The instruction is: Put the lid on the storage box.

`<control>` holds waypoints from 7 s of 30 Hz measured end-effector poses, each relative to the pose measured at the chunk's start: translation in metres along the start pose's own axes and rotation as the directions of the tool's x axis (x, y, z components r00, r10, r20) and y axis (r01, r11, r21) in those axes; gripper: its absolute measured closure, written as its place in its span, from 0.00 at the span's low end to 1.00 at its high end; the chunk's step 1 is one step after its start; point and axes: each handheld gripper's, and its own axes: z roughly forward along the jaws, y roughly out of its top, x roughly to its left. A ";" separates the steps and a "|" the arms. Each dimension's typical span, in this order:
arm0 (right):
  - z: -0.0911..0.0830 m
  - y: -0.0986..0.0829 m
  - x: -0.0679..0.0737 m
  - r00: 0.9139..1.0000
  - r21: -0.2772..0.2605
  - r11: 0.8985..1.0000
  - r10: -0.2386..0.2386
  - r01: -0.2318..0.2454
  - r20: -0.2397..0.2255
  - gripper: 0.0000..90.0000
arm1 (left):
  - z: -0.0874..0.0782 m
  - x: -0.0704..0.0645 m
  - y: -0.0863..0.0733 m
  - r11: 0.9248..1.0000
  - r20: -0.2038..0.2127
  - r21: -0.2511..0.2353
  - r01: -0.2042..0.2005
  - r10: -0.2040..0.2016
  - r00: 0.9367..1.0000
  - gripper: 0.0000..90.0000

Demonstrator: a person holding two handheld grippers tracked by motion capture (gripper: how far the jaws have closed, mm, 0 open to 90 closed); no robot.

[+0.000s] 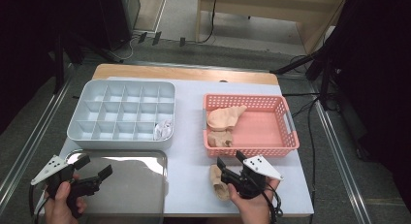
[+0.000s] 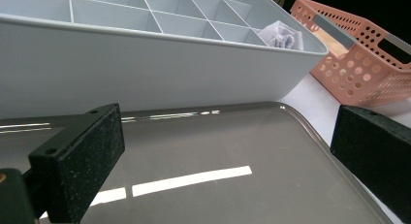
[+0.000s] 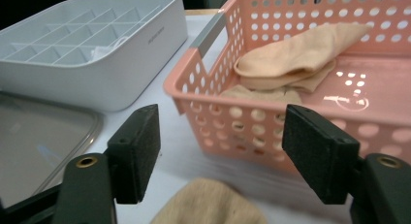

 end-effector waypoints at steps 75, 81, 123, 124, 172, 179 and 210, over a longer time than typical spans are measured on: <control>0.141 0.066 -0.044 0.975 0.656 0.727 0.089 -0.202 0.201 0.91 | -0.001 0.005 0.003 1.000 0.005 -0.006 0.022 -0.022 1.000 0.00; 0.128 0.068 -0.053 0.975 0.575 0.793 0.102 -0.200 0.197 0.96 | -0.001 0.005 0.003 1.000 0.008 -0.004 0.017 -0.017 1.000 0.00; 0.060 0.058 -0.042 0.998 0.014 0.999 0.033 -0.034 0.050 0.97 | 0.003 0.001 0.001 1.000 0.004 0.011 0.005 -0.005 1.000 0.00; 0.060 0.057 -0.043 0.998 0.010 0.999 0.039 -0.040 0.051 0.97 | 0.003 0.001 0.000 1.000 0.004 0.011 0.003 -0.003 1.000 0.00; -0.071 0.008 -0.059 0.988 -0.219 0.969 0.131 -0.111 0.079 0.97 | 0.011 -0.018 -0.004 0.999 0.007 0.026 -0.039 0.039 0.999 0.00; -0.068 -0.027 -0.063 0.986 -0.196 0.971 0.151 -0.134 0.072 0.96 | 0.013 -0.025 -0.005 0.998 0.013 0.030 -0.058 0.057 0.998 0.00; -0.042 -0.064 -0.079 0.985 0.015 0.999 0.041 -0.044 0.169 0.87 | 0.030 -0.059 -0.005 0.992 0.073 0.061 -0.107 0.103 0.992 0.00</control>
